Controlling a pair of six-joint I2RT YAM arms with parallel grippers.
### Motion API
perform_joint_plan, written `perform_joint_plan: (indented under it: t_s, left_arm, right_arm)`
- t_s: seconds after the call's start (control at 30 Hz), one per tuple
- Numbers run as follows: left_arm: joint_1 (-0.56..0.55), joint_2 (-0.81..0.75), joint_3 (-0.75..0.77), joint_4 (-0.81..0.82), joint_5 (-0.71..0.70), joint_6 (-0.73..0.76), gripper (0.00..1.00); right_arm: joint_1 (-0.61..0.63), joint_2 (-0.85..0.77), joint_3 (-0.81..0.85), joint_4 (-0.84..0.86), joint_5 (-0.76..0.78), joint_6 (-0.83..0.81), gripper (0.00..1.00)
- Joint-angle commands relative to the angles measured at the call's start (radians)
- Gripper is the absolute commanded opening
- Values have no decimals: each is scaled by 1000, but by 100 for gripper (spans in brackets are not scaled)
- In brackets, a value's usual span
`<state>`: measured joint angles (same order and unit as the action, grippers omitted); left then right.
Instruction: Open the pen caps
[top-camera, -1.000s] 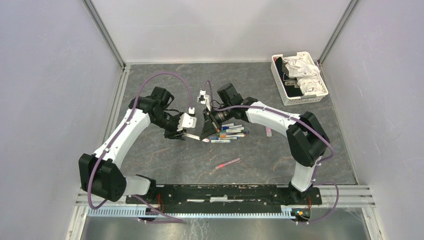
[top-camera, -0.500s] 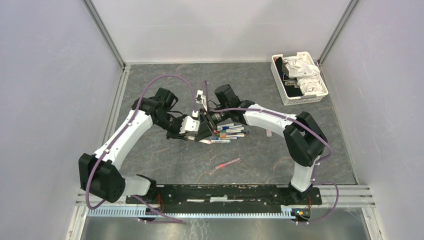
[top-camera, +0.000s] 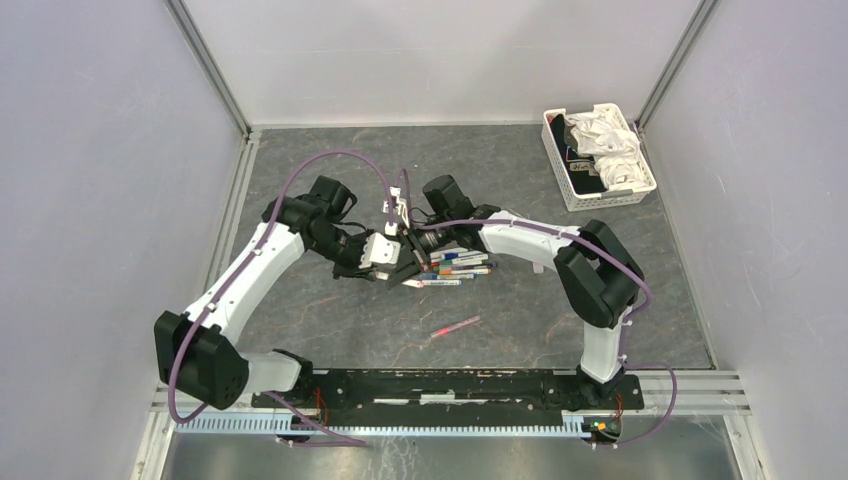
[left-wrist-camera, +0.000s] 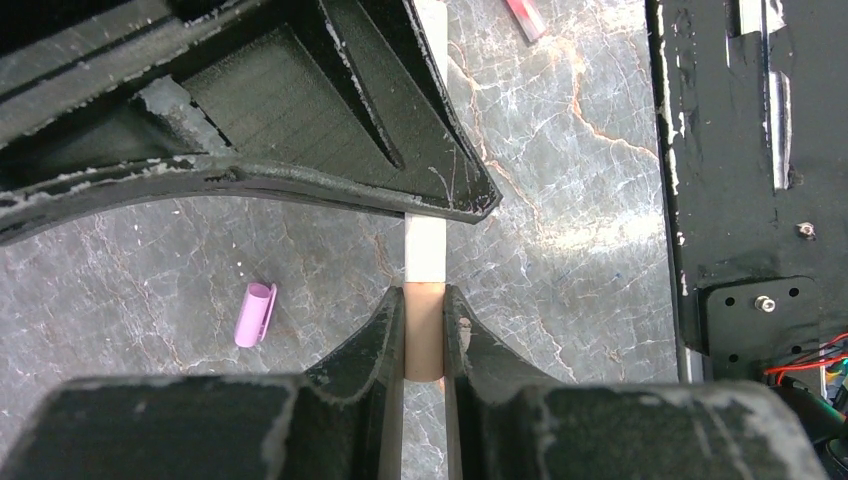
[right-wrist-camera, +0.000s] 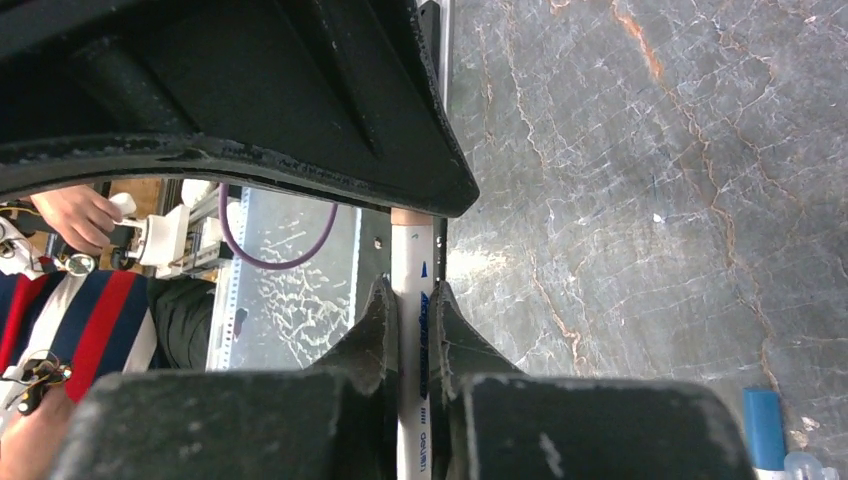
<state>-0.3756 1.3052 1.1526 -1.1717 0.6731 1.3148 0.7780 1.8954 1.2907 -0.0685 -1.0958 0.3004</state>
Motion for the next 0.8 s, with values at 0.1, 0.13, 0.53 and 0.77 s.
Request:
perform_joint_plan:
  t_s: [0.1, 0.13, 0.53, 0.77]
  left_arm:
    - [-5, -38, 17, 14, -88, 4, 2]
    - [-4, -41, 12, 13, -105, 15, 2]
    - [38, -54, -39, 37, -417, 166, 2]
    - [102, -8, -41, 95, -287, 118, 2]
  right_arm:
    - [-3, -49, 14, -163, 33, -164, 0]
    - [-8, -62, -11, -164, 39, -171, 0]
    - [-51, -183, -187, -329, 110, -339, 0]
    - [-190, -312, -271, -256, 228, -252, 0]
